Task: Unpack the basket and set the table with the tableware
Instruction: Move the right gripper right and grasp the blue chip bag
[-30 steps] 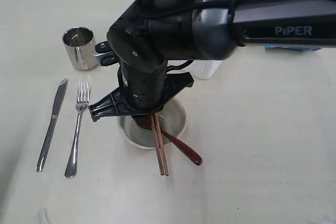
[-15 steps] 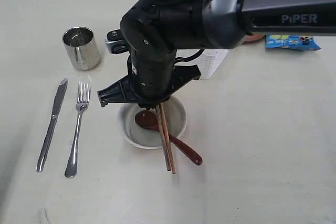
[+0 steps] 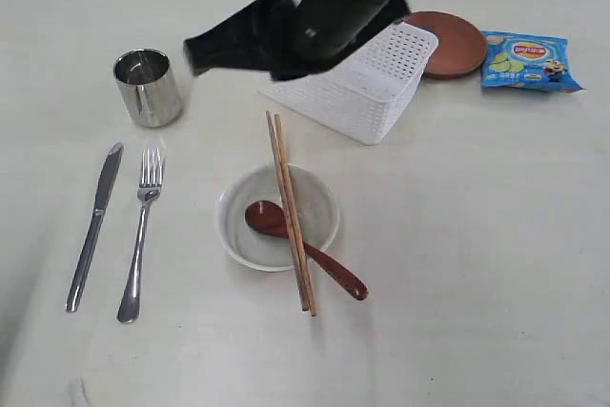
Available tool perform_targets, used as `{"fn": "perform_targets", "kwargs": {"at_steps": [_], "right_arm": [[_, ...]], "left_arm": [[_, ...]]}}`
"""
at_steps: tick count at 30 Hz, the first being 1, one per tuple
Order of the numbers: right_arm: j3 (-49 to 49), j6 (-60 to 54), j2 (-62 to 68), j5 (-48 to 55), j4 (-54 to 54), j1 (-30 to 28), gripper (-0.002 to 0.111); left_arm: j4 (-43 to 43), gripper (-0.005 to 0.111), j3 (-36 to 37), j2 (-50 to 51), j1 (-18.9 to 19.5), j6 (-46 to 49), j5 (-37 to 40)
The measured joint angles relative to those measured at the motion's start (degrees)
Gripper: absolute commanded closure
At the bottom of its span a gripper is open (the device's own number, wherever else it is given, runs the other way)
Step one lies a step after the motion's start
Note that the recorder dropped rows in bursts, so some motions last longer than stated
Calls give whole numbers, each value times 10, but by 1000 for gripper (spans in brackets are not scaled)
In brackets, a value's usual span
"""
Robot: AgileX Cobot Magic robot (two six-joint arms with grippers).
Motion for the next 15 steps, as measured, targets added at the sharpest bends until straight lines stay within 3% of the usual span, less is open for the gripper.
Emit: {"fn": "perform_targets", "kwargs": {"at_steps": [7,15], "right_arm": [[0,-126,-26,35,9,-145,104],[0,-376,-26,2,207,-256,100]], "left_arm": [[0,107,0,0,0,0,0],[0,107,0,0,0,0,0]]}}
